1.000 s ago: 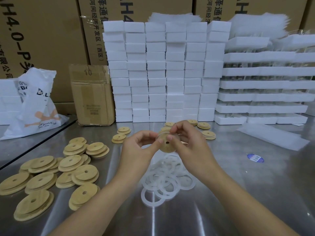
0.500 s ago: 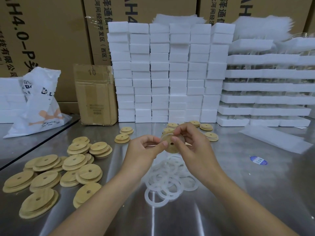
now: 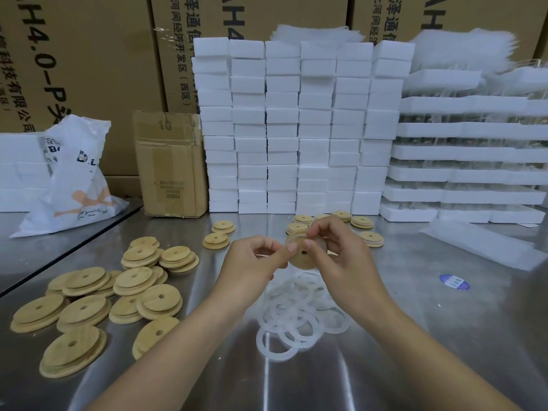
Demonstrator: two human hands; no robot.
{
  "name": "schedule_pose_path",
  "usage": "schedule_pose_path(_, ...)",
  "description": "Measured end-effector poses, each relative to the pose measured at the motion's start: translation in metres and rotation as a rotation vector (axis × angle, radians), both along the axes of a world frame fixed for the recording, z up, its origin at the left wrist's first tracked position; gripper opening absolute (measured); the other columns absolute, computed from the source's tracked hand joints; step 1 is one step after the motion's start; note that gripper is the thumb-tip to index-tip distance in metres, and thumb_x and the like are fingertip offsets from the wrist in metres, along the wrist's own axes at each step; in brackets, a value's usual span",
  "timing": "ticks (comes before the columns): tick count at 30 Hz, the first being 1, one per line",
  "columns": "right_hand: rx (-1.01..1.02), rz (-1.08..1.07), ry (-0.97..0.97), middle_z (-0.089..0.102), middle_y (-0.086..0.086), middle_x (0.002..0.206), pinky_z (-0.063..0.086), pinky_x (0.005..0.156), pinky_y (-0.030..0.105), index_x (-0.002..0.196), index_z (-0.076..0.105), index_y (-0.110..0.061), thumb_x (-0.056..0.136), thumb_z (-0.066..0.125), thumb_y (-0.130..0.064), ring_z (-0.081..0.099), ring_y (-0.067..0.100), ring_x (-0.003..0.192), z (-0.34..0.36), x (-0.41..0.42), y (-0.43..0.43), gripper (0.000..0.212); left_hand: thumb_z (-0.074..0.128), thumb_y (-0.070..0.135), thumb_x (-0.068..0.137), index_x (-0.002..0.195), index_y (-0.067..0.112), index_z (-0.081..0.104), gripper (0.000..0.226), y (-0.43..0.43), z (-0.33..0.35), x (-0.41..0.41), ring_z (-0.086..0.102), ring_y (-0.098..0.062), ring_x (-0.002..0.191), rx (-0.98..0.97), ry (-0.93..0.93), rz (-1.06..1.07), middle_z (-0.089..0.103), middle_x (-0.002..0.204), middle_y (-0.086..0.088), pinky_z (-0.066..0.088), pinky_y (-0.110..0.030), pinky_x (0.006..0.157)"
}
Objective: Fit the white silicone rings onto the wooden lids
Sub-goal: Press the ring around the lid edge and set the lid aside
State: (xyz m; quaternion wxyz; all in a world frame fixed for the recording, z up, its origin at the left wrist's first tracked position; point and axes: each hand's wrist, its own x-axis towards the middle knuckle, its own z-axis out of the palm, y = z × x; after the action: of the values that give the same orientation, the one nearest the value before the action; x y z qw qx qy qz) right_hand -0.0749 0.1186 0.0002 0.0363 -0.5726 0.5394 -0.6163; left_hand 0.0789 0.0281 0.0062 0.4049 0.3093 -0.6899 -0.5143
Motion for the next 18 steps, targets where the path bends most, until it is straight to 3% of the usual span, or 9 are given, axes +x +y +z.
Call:
schedule_pose_path(6, 0.005, -0.039, 0.126, 0.066, -0.013, 0.092, 0.056, 0.071, 0.047, 0.099, 0.058, -0.032, 0.101, 0.066, -0.011, 0.061, 0.016, 0.085, -0.003, -0.002, 0.0, 0.022, 0.086, 0.04, 0.088, 0.088, 0.011, 0.076, 0.03, -0.001, -0.003, -0.003, 0.08, -0.012, 0.08, -0.009, -0.005, 0.032, 0.081, 0.08, -0.005, 0.056, -0.032, 0.078)
schedule_pose_path(10, 0.002, -0.057, 0.141, 0.064, -0.017, 0.09, 0.053, 0.068, 0.039, 0.099, 0.059, -0.033, 0.101, 0.067, -0.011, 0.06, 0.012, 0.083, -0.002, -0.002, 0.0, 0.024, 0.084, 0.036, 0.091, 0.091, 0.01, 0.075, 0.027, -0.001, -0.005, -0.004, 0.079, -0.011, 0.08, -0.016, -0.006, 0.019, 0.08, 0.08, -0.007, 0.058, -0.031, 0.076)
schedule_pose_path(13, -0.01, -0.03, 0.025, 0.067, -0.015, 0.096, 0.057, 0.074, 0.038, 0.098, 0.061, -0.029, 0.1, 0.068, -0.008, 0.066, 0.011, 0.089, 0.0, -0.002, 0.001, 0.022, 0.085, 0.03, 0.092, 0.095, 0.014, 0.075, 0.019, -0.001, -0.004, -0.004, 0.079, -0.012, 0.082, -0.015, 0.006, 0.02, 0.081, 0.085, -0.005, 0.058, -0.025, 0.072)
schedule_pose_path(18, -0.012, 0.052, -0.203, 0.071, 0.001, 0.1, 0.06, 0.08, 0.036, 0.096, 0.064, -0.018, 0.099, 0.069, -0.003, 0.074, 0.022, 0.091, 0.006, -0.004, 0.001, 0.016, 0.082, 0.031, 0.093, 0.099, 0.017, 0.081, 0.015, -0.001, 0.0, 0.001, 0.079, -0.009, 0.087, 0.086, 0.043, -0.048, 0.083, 0.092, 0.0, 0.055, -0.025, 0.076)
